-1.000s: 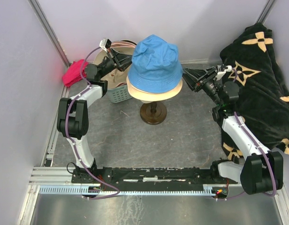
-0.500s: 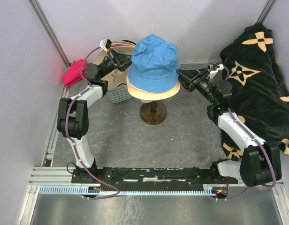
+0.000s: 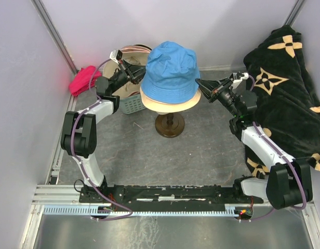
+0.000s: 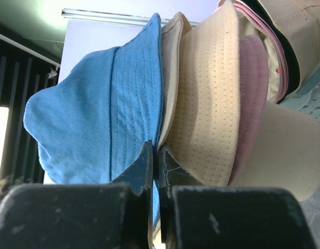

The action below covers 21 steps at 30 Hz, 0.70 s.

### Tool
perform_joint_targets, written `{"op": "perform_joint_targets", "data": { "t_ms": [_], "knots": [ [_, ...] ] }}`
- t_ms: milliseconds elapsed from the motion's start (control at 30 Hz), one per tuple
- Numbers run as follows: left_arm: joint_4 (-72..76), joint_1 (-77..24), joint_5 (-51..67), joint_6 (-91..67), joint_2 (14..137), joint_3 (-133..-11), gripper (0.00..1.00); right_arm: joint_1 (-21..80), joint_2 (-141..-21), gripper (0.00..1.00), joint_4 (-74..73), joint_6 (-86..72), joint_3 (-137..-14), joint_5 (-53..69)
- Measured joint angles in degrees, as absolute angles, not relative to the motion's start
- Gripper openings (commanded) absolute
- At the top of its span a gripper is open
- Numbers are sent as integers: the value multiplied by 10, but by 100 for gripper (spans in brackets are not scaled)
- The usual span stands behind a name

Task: Stack the hats
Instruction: Stack the hat on the hat.

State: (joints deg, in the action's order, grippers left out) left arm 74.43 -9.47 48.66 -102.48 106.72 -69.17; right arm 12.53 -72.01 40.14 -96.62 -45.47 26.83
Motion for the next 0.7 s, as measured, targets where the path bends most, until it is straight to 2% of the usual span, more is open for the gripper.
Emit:
{"op": "perform_joint_targets", "data": {
  "t_ms": [700],
  "knots": [
    [736,-99,448,-946,1012,-609,3,126,-706,2,403,-947,-431,263]
  ]
}}
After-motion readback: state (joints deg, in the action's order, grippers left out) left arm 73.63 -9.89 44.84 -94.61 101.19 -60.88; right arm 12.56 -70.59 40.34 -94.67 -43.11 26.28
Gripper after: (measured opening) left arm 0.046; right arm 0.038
